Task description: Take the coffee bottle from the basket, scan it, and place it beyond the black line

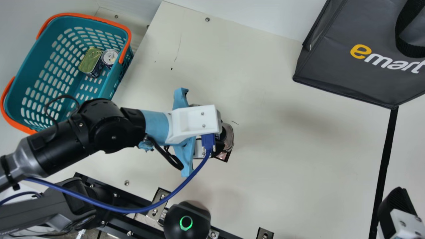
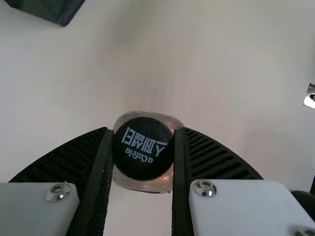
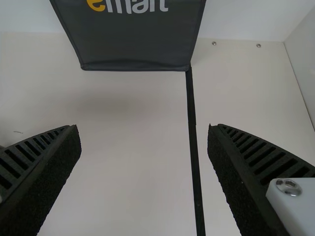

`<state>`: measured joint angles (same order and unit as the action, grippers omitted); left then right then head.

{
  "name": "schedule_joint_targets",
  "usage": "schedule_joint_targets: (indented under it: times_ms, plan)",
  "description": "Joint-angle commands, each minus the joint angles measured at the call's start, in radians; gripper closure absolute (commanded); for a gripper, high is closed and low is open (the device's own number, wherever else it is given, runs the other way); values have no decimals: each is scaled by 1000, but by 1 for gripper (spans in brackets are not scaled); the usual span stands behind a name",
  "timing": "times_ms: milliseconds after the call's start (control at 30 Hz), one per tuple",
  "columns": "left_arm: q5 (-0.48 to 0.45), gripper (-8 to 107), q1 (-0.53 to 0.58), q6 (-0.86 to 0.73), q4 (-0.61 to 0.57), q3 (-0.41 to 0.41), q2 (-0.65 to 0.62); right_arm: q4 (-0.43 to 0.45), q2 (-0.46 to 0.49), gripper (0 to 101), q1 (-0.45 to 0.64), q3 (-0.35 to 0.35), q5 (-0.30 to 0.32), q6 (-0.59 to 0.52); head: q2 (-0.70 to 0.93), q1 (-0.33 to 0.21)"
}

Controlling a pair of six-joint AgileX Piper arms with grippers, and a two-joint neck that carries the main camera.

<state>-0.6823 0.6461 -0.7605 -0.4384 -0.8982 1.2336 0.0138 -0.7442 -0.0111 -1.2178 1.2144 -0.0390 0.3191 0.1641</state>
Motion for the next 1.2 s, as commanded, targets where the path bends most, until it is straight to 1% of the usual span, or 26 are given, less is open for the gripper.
schedule_joint_targets:
  times_ms: [0,300,667,933,1167]
  plan:
    - [8,75,3,10,7,1,1,0,0,10,0,0,0,0,2,-26]
    - [19,45,6,48,25,-5,4,0,0,10,0,0,0,0,2,-26]
    - [12,9,-1,76,31,-21,5,0,0,10,0,0,0,0,2,-26]
    - [-1,9,-9,93,44,-35,-1,0,0,10,0,0,0,0,2,-26]
    - [-36,9,-23,165,86,-72,-10,0,0,10,0,0,0,0,2,-26]
